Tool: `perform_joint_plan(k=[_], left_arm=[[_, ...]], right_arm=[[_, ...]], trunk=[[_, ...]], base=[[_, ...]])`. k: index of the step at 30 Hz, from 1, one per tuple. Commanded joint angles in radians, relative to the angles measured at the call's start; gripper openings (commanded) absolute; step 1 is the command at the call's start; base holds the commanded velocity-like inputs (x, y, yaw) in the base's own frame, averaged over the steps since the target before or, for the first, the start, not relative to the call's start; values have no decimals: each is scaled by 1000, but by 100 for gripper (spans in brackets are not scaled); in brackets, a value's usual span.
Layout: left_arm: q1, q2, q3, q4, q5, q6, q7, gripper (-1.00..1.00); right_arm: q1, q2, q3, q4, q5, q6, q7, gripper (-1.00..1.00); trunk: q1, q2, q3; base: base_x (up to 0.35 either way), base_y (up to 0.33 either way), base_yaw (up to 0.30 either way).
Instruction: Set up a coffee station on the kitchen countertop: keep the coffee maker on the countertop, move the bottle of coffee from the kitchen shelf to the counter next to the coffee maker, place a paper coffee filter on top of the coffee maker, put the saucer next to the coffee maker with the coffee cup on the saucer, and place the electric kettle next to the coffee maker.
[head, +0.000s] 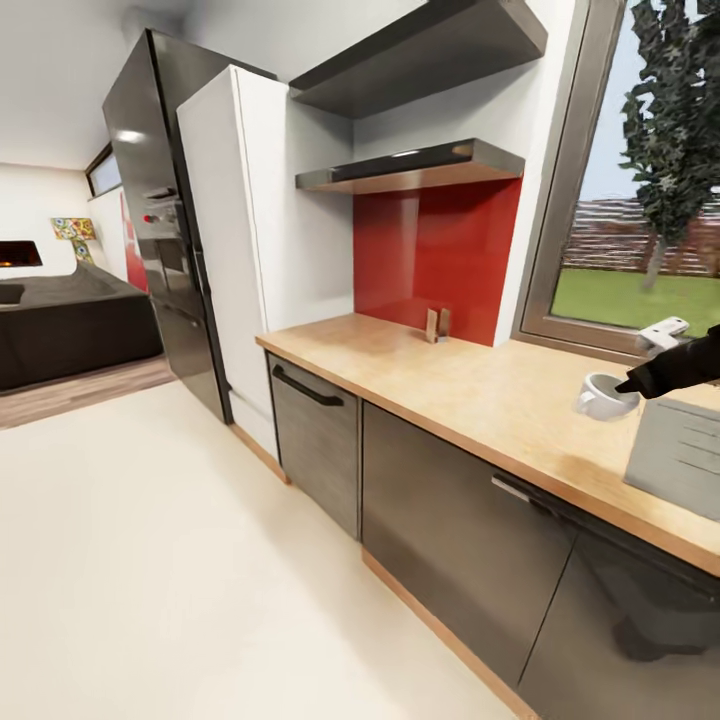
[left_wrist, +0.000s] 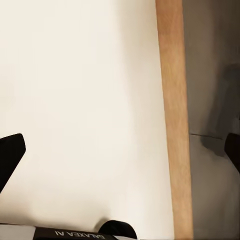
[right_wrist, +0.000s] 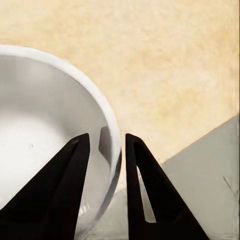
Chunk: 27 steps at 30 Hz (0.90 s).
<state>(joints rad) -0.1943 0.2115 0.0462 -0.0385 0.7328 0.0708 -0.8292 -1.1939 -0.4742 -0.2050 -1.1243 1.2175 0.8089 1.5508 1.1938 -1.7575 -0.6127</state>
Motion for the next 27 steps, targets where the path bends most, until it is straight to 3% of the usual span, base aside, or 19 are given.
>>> perform_joint_plan(k=[1, 13, 15, 17, 18, 20, 21, 23, 25, 26, 27], left_arm=[[0, 0, 4, 0, 0, 8, -4, 100], [0, 0, 4, 0, 0, 8, -4, 100], [0, 0, 4, 0, 0, 7, -4, 100], [0, 0, 4, 0, 0, 8, -4, 100], [0, 0, 4, 0, 0, 8, -4, 100], [0, 0, 4, 0, 0, 8, -4, 100], [0, 0, 4, 0, 0, 8, -4, 100], [0, 0, 4, 0, 0, 8, -4, 100], [0, 0, 4, 0, 0, 8, -4, 100], [0, 0, 4, 0, 0, 8, -4, 100], [0, 0, 4, 0, 0, 8, -4, 100]], right_arm=[[-1, 0, -1, 0, 8, 12, 11, -100], [-1, 1, 1, 5, 8, 13, 11, -100], [-1, 23, 2, 4, 8, 15, 10, -100], [-1, 59, 2, 3, 11, 17, 8, -100], [-1, 140, 3, -1, 15, 42, 4, -100], [-1, 188, 5, -3, 15, 90, 1, -100], [-1, 267, 40, -5, 16, 153, -2, -100], [-1, 302, 62, -6, 17, 164, -3, -100], [-1, 360, 77, -6, 17, 172, -6, -100], [-2, 420, 83, -7, 17, 176, -26, -100], [-3, 434, 83, -7, 17, 177, -35, -100]], trunk=[[0, -1, 0], [0, -1, 5], [0, -1, 5], [0, -1, 5], [0, -1, 5], [0, -1, 5], [0, -1, 5], [0, -1, 5], [0, -1, 5], [0, -1, 5], [0, -1, 5]], base=[[-12, 4, -257], [-3, 1, -239], [0, 0, -53], [0, 0, -27], [0, 0, -8], [0, 0, -5], [0, 0, -1], [0, 0, 0], [0, 0, 0], [0, 0, 0], [0, 0, 0]])
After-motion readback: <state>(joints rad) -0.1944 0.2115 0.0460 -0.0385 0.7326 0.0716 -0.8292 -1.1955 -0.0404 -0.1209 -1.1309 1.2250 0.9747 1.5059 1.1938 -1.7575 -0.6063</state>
